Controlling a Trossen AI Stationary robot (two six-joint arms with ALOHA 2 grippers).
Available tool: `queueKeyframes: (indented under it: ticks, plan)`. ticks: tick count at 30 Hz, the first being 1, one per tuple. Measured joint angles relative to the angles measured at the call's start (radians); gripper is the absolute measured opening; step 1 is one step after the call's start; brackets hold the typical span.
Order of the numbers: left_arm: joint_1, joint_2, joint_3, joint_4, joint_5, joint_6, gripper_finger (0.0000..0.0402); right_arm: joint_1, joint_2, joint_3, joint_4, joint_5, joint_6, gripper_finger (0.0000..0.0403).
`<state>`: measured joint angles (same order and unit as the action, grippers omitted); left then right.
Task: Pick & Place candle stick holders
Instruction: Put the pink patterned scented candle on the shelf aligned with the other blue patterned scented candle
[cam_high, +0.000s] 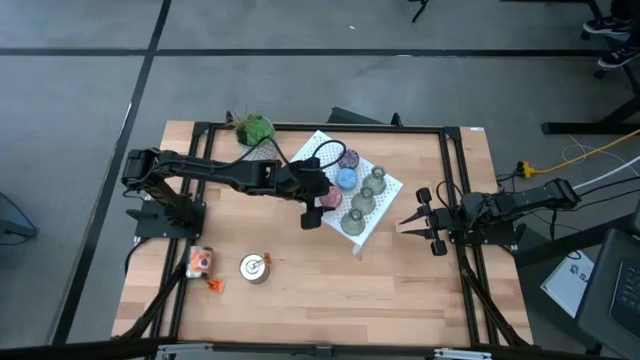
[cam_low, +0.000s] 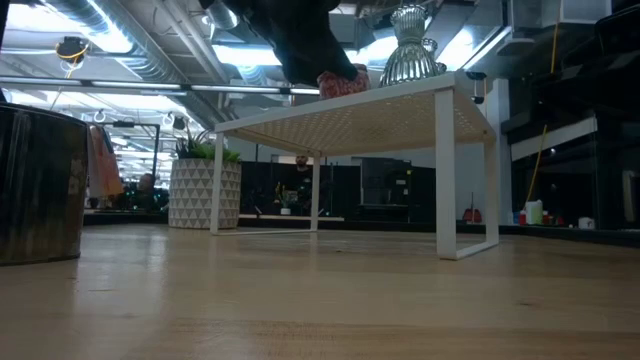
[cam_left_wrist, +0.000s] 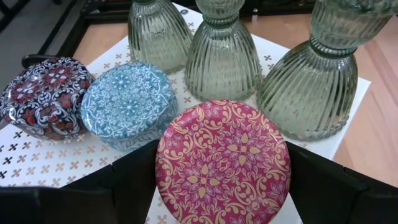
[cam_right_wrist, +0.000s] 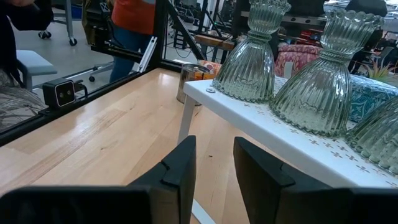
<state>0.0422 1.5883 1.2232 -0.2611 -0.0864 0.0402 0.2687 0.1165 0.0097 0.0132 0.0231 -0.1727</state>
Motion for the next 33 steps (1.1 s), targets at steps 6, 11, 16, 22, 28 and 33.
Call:
queueKeyframes:
  ticks: [6,11,16,22,28,33]
  plan:
    - [0.000,0.000,0.000,0.000,0.000,0.000,0.0307,0.000,0.000,0.000,0.000,0.000,0.000,0.0112]
    - [-0.001,0.000,0.000,0.000,0.001,0.000,0.0307,0.000,0.000,0.000,0.000,0.000,0.000,0.0112]
    - [-0.001,0.000,0.000,0.000,0.001,0.000,0.0307,0.000,0.000,0.000,0.000,0.000,0.000,0.0112]
    - [-0.001,0.000,0.000,0.000,0.001,0.000,0.0307,0.000,0.000,0.000,0.000,0.000,0.000,0.0112]
    - [-0.001,-0.002,0.001,0.027,0.002,0.000,0.0307,0.000,0.000,0.000,0.000,0.000,0.000,0.0112]
    - [-0.001,-0.002,0.001,0.027,0.002,-0.002,0.0307,0.000,0.000,0.000,0.000,0.000,0.000,0.0112]
